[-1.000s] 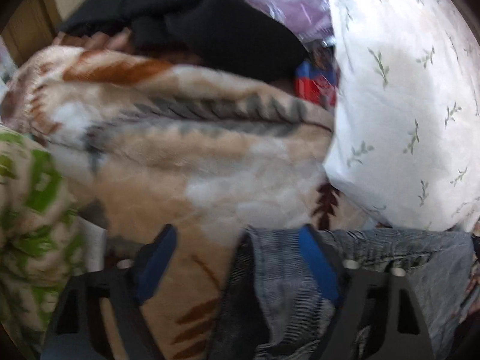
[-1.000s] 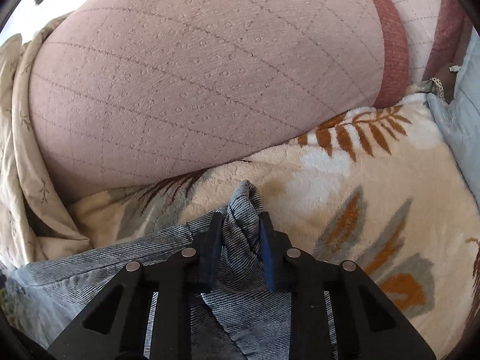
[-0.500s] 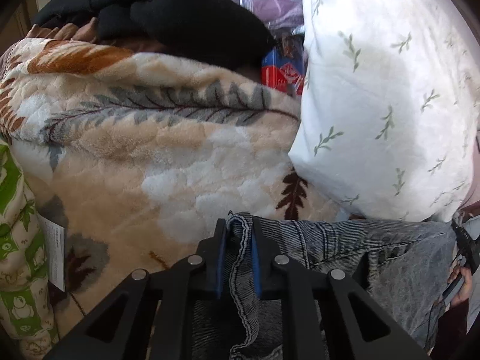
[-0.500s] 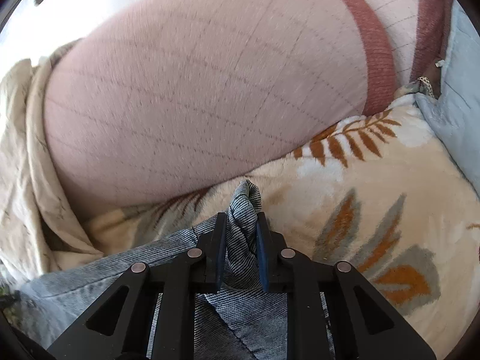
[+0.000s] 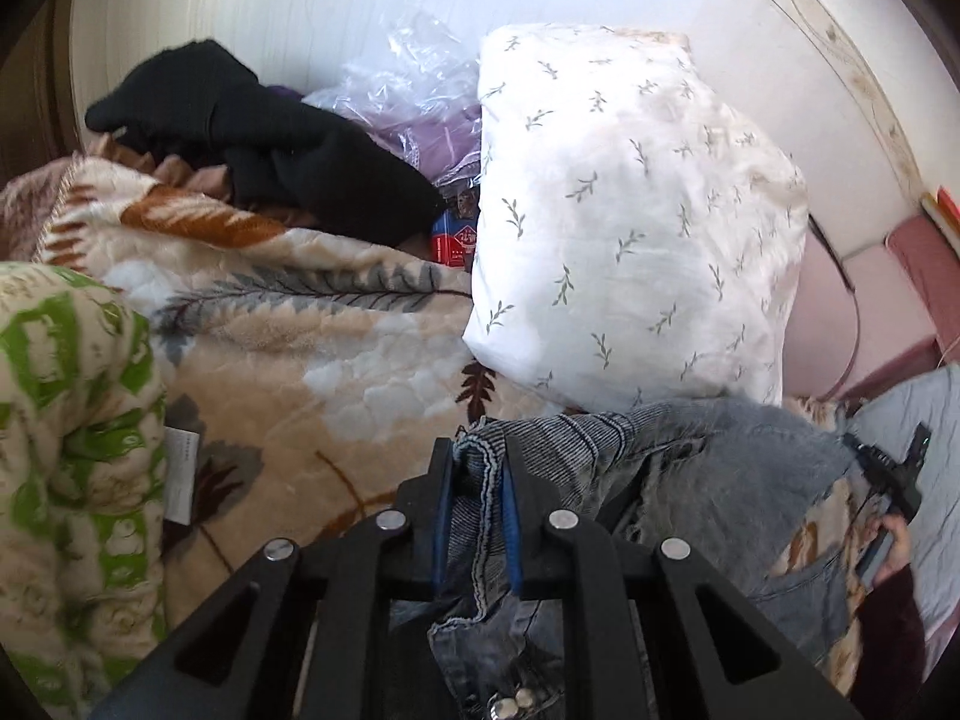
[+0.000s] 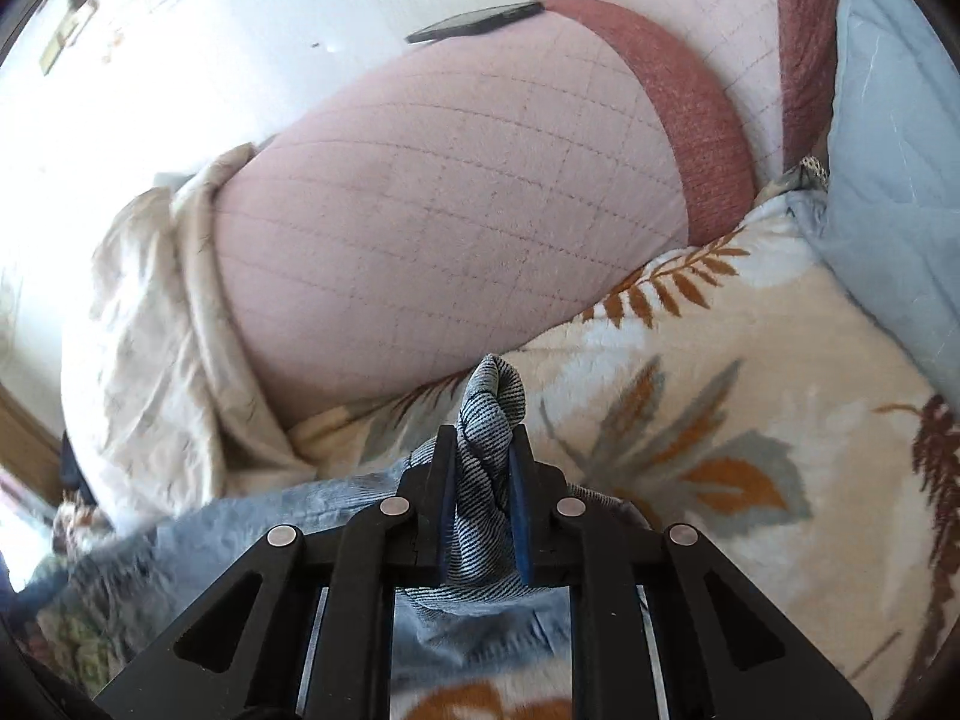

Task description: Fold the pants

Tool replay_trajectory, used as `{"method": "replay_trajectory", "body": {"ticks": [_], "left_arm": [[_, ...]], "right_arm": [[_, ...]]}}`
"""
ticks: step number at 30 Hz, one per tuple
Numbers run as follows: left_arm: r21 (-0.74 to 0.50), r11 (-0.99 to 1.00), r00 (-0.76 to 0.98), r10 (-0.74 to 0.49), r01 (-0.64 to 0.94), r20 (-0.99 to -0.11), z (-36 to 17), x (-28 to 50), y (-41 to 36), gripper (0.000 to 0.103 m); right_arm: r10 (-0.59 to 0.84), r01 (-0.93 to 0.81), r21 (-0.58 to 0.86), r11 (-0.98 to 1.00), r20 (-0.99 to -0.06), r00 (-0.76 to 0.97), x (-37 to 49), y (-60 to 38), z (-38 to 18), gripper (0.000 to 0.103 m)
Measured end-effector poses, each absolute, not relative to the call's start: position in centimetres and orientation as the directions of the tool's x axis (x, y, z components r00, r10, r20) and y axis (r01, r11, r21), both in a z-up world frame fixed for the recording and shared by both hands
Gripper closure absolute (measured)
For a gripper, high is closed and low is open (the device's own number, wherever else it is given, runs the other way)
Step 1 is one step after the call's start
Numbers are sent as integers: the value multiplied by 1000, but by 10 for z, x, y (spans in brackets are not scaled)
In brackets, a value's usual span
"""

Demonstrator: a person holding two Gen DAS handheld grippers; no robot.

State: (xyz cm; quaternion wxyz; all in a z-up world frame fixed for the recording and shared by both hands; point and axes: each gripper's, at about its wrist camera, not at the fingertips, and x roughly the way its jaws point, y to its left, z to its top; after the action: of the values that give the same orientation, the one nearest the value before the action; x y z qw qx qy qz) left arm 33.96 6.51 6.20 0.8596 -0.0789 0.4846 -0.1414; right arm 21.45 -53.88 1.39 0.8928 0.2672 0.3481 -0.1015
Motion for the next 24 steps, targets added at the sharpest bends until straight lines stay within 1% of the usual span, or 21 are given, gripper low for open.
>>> {"method": "replay_trajectory", "body": {"ticks": [3, 7, 10, 13, 18, 20, 24], "left_arm": [[-278, 946, 501, -325, 169, -802, 64, 335, 62, 87], [-271, 942, 515, -336, 199, -788, 72, 323, 61, 87], [-289, 935, 522, -355, 207, -776, 77, 310, 67, 87], [-303, 930, 526, -367, 207, -768, 82, 297, 75, 87], [-317, 923, 526, -384, 217, -759, 97, 266, 86, 87], [-313, 921, 530, -390, 233, -753, 103, 248, 88, 87], [-304, 918, 517, -395, 255, -759, 101, 205, 95, 87]], "right_arm": [[21, 351, 422, 836, -664, 748, 208, -546, 16, 87], [48, 330, 404, 853, -691, 721, 213, -543, 13, 89], [52, 313, 411, 856, -672, 739, 198, -540, 14, 89], [69, 305, 474, 826, -622, 780, 172, -544, 20, 89], [82, 273, 547, 791, -536, 840, 113, -545, 52, 89], [77, 267, 545, 795, -527, 846, 89, -542, 62, 89], [75, 279, 533, 799, -548, 833, 29, -536, 61, 89]]}}
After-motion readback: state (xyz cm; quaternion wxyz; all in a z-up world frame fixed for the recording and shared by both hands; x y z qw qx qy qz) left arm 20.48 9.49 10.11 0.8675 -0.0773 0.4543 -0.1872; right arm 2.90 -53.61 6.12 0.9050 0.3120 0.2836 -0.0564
